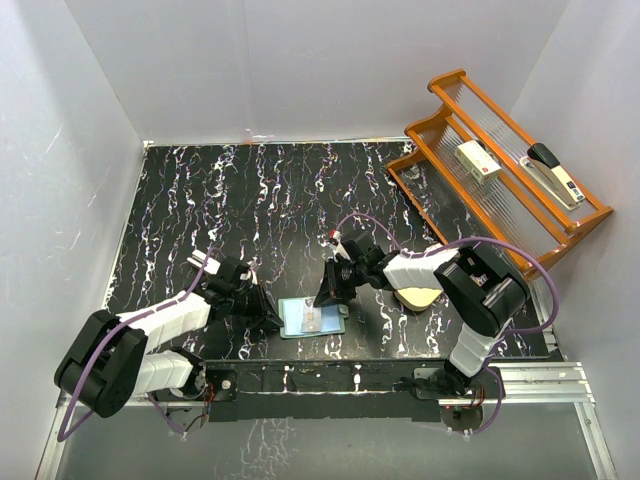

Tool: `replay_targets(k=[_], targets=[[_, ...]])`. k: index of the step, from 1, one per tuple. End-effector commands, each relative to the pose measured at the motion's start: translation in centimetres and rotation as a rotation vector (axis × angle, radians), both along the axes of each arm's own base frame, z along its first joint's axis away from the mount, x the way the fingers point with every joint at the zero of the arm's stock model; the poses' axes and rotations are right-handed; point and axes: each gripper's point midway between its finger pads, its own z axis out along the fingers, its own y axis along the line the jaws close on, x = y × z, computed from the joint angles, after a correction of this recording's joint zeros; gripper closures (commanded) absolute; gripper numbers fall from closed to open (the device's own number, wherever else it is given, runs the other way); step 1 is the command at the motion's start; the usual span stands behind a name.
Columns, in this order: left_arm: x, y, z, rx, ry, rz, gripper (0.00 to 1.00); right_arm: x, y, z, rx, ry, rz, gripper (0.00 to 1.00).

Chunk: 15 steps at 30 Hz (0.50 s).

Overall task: Put the credit cards into the card holder
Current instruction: Insert the credit card into the card holder.

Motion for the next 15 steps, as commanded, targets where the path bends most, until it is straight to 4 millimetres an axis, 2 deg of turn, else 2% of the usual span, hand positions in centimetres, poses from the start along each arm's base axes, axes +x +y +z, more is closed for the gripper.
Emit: replay_targets(k=[1, 4, 9, 15], targets=[[-1.7, 0.8, -1.5, 0.048, 0.057, -0.006, 1.00, 0.6, 0.1, -0.5, -0.029, -0.040, -0.036, 0.87], [-1.7, 0.9, -1.5, 0.055, 0.054, -0.006, 1.00, 0.8, -0.3, 0.1, -0.056, -0.047, -0.054, 0.73], [-1.6, 1.1, -1.5, 0.060, 0.047, 0.001, 1.00, 1.2, -1.5, 1.4, -0.120, -0.075, -0.094, 0.57], [-1.6, 1.1, -1.5, 0.062, 0.046, 0.000, 1.00, 0.5, -2.0, 1.6, -0.124, -0.057, -0.107, 0.51]])
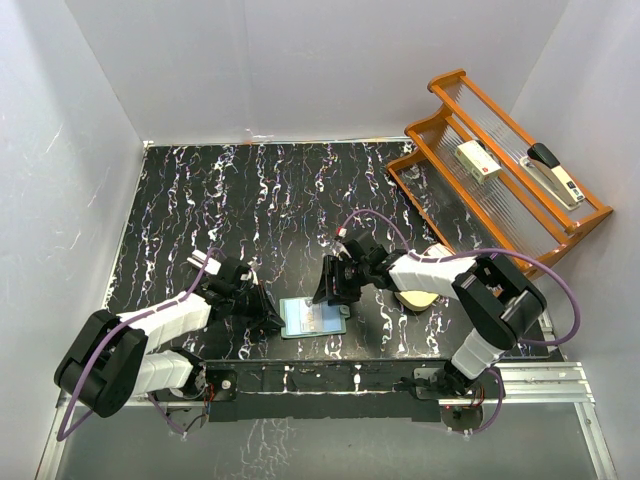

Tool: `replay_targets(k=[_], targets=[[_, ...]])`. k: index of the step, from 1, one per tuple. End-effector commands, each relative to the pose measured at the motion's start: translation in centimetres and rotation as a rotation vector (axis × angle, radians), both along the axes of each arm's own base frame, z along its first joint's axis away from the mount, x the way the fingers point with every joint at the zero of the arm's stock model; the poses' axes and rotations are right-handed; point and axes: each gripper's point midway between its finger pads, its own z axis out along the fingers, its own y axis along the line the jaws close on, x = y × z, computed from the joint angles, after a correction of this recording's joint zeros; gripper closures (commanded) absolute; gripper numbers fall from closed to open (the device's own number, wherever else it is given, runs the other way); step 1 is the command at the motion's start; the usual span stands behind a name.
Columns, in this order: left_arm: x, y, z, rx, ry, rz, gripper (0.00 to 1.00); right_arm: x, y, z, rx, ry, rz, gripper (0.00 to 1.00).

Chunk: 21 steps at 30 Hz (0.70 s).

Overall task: Put the credit cards into the card holder
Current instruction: Insert the credit card into the card holder.

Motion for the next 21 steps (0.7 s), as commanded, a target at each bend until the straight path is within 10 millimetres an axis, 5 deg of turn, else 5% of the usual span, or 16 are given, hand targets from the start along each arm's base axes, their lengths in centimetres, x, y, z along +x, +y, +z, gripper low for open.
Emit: replay_targets(k=[1, 21], targets=[[-1.6, 1.3, -1.5, 0.068, 0.048, -0.002, 1.00, 0.3, -0.5, 0.5, -0.032, -0.023, -0.031, 0.51], [-1.2, 1.0, -1.2, 0.058, 0.040, 0.001, 1.00, -1.8, 2.8, 0.4, 0.019, 0.006, -0.007, 0.58]])
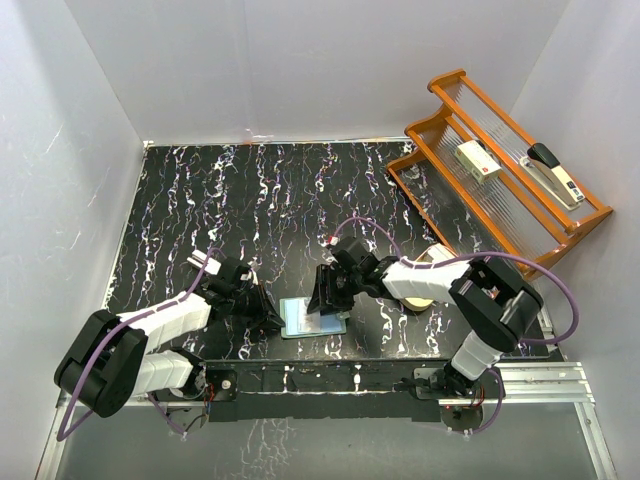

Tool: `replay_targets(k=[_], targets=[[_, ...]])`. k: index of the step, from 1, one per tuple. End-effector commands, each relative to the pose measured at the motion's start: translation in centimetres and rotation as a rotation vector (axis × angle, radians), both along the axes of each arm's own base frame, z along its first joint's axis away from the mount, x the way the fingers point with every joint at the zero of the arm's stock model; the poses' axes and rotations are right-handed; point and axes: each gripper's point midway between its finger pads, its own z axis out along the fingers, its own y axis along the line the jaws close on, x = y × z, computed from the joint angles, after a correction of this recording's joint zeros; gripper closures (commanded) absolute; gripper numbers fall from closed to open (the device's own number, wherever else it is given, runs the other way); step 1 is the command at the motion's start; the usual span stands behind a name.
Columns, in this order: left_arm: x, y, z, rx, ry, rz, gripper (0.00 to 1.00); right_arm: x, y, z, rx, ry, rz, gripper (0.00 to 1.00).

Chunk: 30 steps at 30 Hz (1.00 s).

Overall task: Put the credit cards into the card holder
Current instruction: Insert the credit card into the card holder.

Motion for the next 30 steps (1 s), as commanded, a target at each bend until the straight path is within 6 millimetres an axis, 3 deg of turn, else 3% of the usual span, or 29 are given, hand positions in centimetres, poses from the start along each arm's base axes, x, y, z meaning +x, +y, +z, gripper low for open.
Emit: replay_targets(k=[1, 18, 30], targets=[[-1.3, 1.0, -1.2, 0.059, 0.040, -0.001, 1.00, 0.6, 1.3, 0.4, 0.035, -0.021, -0.021, 0.58], [-1.3, 1.0, -1.1, 0.052, 0.031, -0.010, 1.00, 0.0, 4.5, 1.2, 0.079, -0.060, 0.070, 0.57], [-1.4, 0.9, -1.0, 0.048, 0.028, -0.015, 1.00, 0.2, 4.8, 1.0, 0.055, -0.109, 0.139, 0.57]])
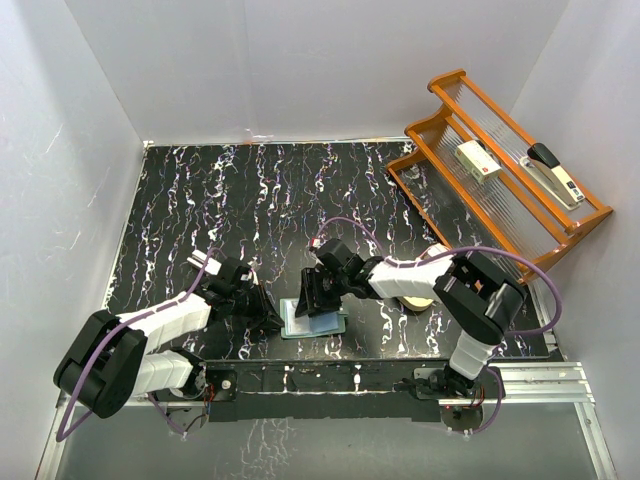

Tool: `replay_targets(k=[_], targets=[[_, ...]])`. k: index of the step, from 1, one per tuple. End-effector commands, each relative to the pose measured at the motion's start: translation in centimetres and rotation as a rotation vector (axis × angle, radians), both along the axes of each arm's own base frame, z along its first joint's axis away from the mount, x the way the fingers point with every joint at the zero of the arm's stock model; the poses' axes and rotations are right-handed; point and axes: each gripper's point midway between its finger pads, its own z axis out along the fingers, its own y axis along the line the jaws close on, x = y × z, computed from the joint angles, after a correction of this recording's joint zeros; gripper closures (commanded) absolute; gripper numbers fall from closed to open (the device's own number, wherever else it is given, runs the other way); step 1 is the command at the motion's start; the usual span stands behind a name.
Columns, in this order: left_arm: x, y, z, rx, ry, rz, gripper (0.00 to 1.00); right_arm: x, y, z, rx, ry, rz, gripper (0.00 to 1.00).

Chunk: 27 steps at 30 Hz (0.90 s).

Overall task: Put the credit cards into the card holder
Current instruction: Insert the credit card into the card holder.

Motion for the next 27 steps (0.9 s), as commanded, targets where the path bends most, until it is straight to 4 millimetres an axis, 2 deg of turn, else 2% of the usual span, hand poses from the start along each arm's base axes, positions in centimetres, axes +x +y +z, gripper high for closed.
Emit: replay_targets(k=[1, 5, 11, 17, 19, 22, 27], targets=[[-1.3, 1.0, -1.0, 0.049, 0.032, -0.010, 1.00, 1.0, 1.6, 1.2, 0.036, -0.073, 0.042, 0.58], [-1.3, 1.0, -1.0, 0.049, 0.030, -0.009, 1.00, 1.3, 1.2, 1.8, -0.004, -0.097, 0.049, 0.57], [-1.3, 1.2, -1.0, 0.061, 0.028, -0.007, 1.00, 2.4, -1.1, 2.5, -0.146, -0.148, 0.010, 0.55], [-1.1, 1.1, -0.7, 0.051, 0.018, -0.005, 1.00, 3.5, -2.7, 4.8, -0.211, -0.248, 0.031, 0.54], [-1.1, 1.0, -0.6, 0.047, 0.009, -0.005, 1.00, 4.6, -4.2, 5.5, -0.287, -0.312, 0.023, 0.54], [-1.0, 1.1, -0.4, 0.046, 0.002, -0.006, 1.00, 6.8, -7.6, 6.6, -0.446, -0.404, -0.014, 0.53], [-1.0, 1.0, -0.2, 0.042, -0.006, -0.004, 1.00, 9.2, -12.6, 8.9, -0.622, -0.511, -0.044, 0.54]])
